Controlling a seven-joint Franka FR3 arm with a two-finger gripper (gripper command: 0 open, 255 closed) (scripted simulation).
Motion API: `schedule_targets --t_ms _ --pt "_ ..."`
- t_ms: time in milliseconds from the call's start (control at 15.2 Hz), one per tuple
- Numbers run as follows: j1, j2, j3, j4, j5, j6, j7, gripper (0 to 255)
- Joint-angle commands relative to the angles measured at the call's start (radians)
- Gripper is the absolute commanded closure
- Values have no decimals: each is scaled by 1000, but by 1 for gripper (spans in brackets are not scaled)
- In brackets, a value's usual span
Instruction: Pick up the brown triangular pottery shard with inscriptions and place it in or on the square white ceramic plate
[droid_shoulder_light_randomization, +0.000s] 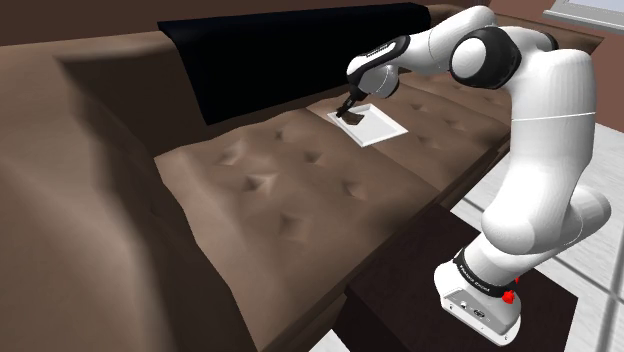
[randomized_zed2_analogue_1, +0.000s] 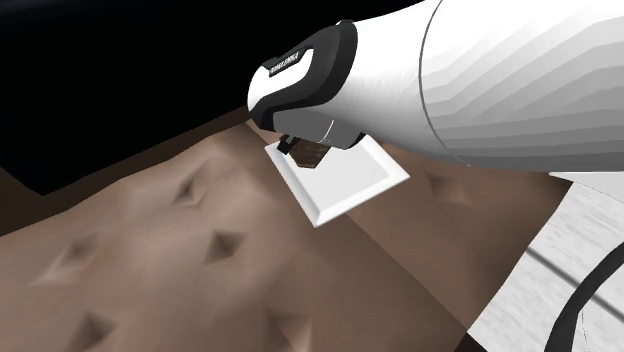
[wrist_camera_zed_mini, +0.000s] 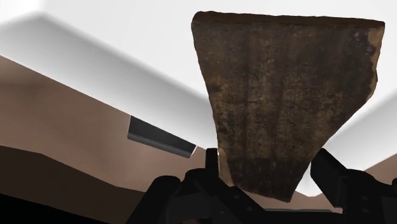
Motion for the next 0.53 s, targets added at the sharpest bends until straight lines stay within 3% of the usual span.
schedule_targets --t_ms 0,462 --pt "0 1 0 0 0 0 0 255" --pt "9 -41 -15 1 -17 -42 26 255"
